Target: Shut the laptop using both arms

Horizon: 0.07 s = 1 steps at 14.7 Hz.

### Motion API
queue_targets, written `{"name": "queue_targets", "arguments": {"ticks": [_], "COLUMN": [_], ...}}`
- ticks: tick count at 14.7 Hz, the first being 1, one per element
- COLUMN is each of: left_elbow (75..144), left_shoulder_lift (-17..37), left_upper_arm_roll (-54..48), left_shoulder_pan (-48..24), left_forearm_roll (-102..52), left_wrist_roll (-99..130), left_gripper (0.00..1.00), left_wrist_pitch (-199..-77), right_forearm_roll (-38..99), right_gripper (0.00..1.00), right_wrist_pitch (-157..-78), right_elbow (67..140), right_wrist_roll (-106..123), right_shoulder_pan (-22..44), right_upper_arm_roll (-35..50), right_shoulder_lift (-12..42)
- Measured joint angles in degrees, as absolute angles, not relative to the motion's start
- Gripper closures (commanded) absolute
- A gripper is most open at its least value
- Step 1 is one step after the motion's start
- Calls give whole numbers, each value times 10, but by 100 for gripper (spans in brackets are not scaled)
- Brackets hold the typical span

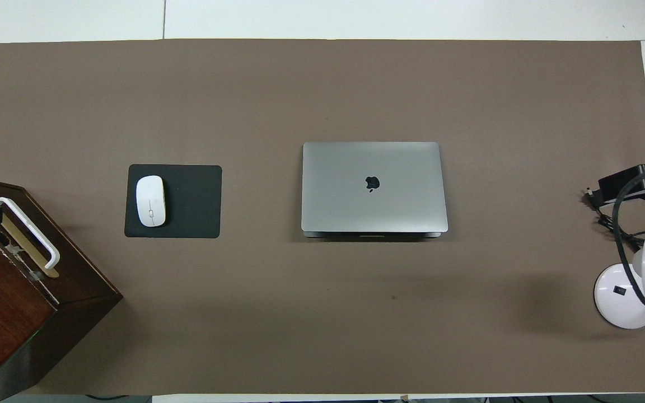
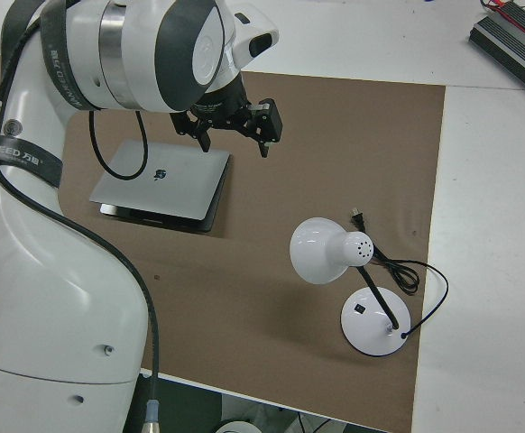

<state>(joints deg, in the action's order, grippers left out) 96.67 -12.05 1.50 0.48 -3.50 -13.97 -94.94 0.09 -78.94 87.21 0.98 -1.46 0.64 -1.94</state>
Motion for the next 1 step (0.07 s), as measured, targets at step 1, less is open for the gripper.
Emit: {"name": "queue_targets", "arguments": {"ticks": [1], "left_elbow": [954], "left_shoulder_lift": [-106], "left_upper_arm_roll": [15], "left_shoulder_pan": [5], "left_forearm_roll": [-35], "left_wrist_roll": [-137], "left_gripper": [0], "left_wrist_pitch": [-943], "right_forearm_roll": [1], "right_gripper": [0], "right_wrist_pitch": [-789], "right_elbow": [872], "right_wrist_roll": [10], "right_shoulder_pan": [-15], "right_upper_arm_roll": [6], "right_shoulder_lift": [-19]}}
